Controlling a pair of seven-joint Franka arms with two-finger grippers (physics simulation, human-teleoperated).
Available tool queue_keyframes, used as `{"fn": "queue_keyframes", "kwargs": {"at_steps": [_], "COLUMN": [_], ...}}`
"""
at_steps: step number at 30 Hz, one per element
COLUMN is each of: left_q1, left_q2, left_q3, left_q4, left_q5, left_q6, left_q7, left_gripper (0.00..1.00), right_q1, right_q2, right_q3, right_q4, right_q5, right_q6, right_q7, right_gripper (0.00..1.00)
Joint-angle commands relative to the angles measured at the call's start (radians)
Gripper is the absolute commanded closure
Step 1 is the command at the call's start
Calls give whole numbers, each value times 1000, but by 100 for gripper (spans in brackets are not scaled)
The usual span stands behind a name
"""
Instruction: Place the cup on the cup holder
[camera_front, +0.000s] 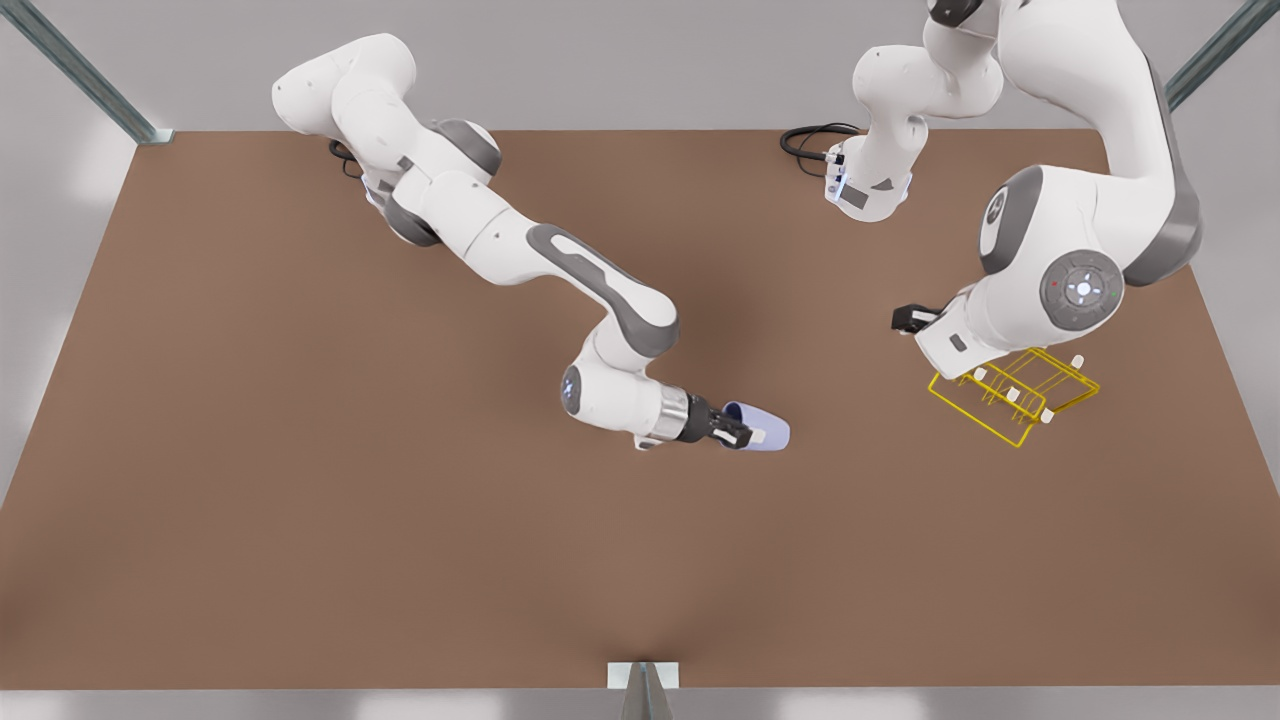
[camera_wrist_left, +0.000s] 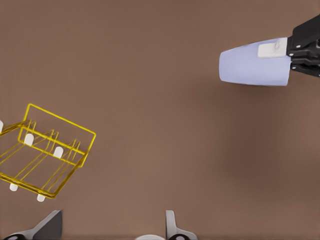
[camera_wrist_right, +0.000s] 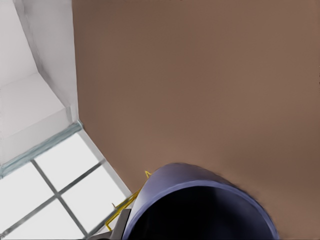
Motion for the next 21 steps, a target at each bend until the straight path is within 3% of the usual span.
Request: {"fn": "queue_keyframes", "kwargs": {"at_steps": [1, 21], "left_q1": [0, -8], "left_q2": [0, 11], "left_q3": [0, 0], "left_q4": [0, 0], "left_q5": [0, 5], "left_q6": [-1, 1], "left_q7": [-3, -3], "left_gripper": [0, 0], "right_q1": [2, 25], "right_q2": [3, 92], "right_q3": [1, 57], "right_q4": [3, -61], "right_q5": [-5, -48], "right_q6": [68, 66], "right_q7": [531, 491], "right_gripper": [79, 77]}}
